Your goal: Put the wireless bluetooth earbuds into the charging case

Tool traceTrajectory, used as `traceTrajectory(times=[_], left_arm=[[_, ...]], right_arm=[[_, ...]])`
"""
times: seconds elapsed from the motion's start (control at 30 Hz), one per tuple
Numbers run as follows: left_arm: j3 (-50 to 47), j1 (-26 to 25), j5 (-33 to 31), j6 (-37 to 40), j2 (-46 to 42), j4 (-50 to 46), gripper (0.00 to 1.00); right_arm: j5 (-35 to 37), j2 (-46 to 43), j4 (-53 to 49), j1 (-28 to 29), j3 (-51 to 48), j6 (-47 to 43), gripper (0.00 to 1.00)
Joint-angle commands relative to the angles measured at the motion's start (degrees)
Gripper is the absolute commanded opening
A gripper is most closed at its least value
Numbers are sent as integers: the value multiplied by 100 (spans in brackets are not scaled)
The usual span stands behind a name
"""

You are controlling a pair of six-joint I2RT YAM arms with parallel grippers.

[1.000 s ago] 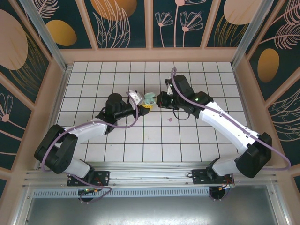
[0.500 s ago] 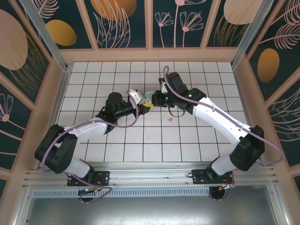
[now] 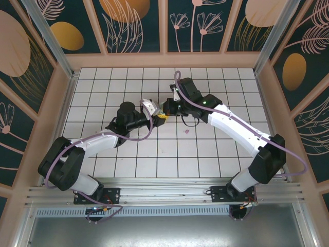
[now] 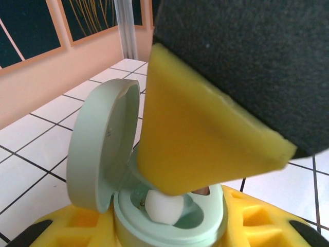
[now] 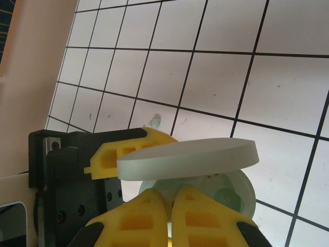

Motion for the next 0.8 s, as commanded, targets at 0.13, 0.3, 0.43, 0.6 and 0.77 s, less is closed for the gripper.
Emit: traceTrajectory(times=[0.13, 0.3, 0.43, 0.6, 0.77], left_arm=[[89, -37, -37, 113, 10, 166, 22], [102, -33, -37, 115, 5, 166, 22], [115, -35, -41, 117, -4, 144, 22], [142, -33, -43, 139, -31, 78, 22], [142, -36, -49, 162, -42, 34, 22]], right_arm=[[92, 26, -389, 113, 197, -158, 6], [121, 14, -571, 130, 222, -211, 6], [120, 107, -672, 175, 271, -279, 6], [121, 322, -770, 228, 409, -326, 11], [130, 403, -766, 236, 552, -334, 15]])
